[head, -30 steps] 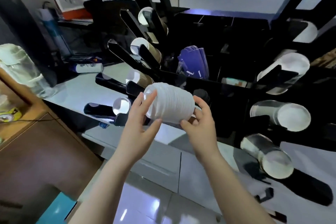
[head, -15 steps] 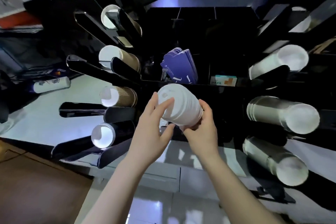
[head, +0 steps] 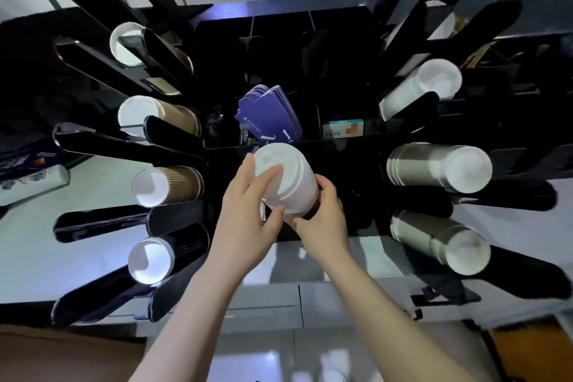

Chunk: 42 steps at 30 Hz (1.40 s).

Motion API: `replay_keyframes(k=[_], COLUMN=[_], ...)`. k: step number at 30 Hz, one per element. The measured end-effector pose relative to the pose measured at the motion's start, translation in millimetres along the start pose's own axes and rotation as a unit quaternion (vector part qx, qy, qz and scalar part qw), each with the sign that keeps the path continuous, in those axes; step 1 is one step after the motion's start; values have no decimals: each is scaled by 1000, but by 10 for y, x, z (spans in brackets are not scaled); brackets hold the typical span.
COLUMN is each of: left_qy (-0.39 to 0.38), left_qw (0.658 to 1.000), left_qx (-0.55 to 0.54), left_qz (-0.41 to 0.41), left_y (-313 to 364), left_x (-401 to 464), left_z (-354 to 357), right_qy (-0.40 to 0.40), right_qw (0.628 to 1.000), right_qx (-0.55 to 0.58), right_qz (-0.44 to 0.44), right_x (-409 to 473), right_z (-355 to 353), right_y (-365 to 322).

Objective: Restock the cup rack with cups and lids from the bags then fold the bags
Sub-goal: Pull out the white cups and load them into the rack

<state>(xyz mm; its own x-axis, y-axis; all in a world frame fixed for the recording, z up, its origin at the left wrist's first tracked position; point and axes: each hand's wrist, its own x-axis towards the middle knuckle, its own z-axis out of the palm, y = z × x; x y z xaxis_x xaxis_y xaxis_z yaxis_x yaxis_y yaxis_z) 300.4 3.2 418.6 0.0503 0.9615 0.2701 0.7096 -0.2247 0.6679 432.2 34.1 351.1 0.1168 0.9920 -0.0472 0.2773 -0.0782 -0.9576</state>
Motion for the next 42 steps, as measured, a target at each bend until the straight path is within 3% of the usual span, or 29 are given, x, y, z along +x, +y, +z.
replay_keyframes(k=[7, 17, 20, 30, 34, 42], left_qy=[-2, -11, -2, -97, -116, -123], left_qw=[1000, 998, 997, 988, 981, 987], left_qx=[5, 48, 68, 114, 158, 101], left_qz=[7, 45, 37, 31, 7, 2], left_y=[-30, -90, -122, -190, -274, -270], left_x=[6, 57, 90, 73, 98, -10], left_z=[-2, 141, 170, 291, 272, 212], right_qy=[45, 106, 72, 46, 28, 25], right_qw=[994, 946, 951, 975, 956, 958], right_qx=[-96, -301, -290, -167, -214, -235], right_qz=[-23, -62, -76, -137, -197, -164], right_x=[5, 101, 90, 88, 88, 63], right_z=[80, 2, -30, -211, -218, -209], right_y=[-18, 54, 138, 165, 153, -43])
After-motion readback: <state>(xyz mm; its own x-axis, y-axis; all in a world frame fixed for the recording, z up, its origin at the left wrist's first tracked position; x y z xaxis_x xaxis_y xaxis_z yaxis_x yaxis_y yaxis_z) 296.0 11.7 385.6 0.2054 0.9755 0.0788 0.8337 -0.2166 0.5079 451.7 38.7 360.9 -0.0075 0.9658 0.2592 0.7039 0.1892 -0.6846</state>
